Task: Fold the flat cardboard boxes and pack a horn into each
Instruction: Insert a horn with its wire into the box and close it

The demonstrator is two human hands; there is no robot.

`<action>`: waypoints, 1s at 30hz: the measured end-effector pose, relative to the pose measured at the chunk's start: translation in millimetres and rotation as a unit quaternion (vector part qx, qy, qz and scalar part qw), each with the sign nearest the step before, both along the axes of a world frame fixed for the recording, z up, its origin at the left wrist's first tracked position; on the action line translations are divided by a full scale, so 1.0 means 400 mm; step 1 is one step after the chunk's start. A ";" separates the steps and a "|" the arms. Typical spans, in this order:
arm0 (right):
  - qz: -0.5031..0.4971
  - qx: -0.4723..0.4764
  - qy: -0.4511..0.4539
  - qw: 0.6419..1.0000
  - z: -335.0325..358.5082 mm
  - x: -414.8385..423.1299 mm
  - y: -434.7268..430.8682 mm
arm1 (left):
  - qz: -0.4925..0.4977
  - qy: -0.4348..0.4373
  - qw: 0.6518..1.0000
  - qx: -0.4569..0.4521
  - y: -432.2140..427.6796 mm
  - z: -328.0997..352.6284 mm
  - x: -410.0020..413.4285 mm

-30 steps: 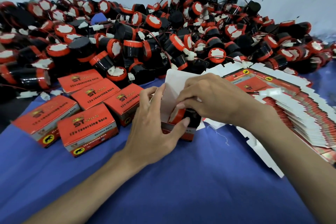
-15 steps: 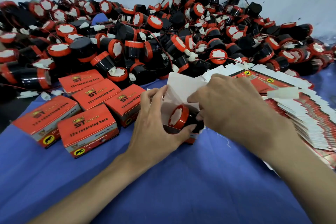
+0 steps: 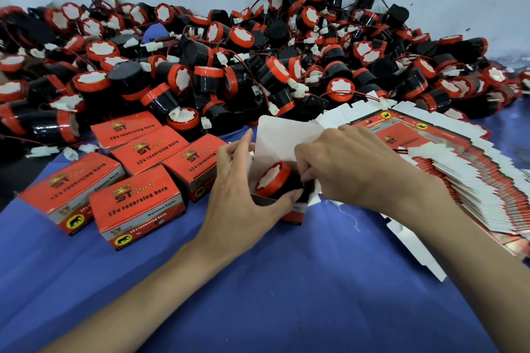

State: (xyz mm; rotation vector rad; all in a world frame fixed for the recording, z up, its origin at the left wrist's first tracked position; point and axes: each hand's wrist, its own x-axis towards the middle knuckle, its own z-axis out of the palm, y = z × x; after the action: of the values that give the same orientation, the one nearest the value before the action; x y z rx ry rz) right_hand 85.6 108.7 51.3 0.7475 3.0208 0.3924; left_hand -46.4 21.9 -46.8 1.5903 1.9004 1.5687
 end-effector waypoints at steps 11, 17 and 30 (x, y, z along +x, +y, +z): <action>-0.052 0.003 0.008 0.999 -0.024 -0.028 -0.028 | -0.008 0.009 1.000 -0.005 -0.003 0.004 0.003; -0.060 0.042 -0.025 0.997 -0.044 -0.063 -0.062 | -0.014 0.004 1.000 -0.004 0.001 0.006 -0.001; -0.060 -0.097 0.084 0.990 0.039 0.019 0.002 | 0.031 -0.048 0.998 -0.038 0.007 -0.012 -0.002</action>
State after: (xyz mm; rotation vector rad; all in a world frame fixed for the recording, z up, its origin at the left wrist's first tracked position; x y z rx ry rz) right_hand 93.4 109.5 66.9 0.9849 3.0834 0.0318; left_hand -47.4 24.5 -51.5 1.4137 1.9499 1.5482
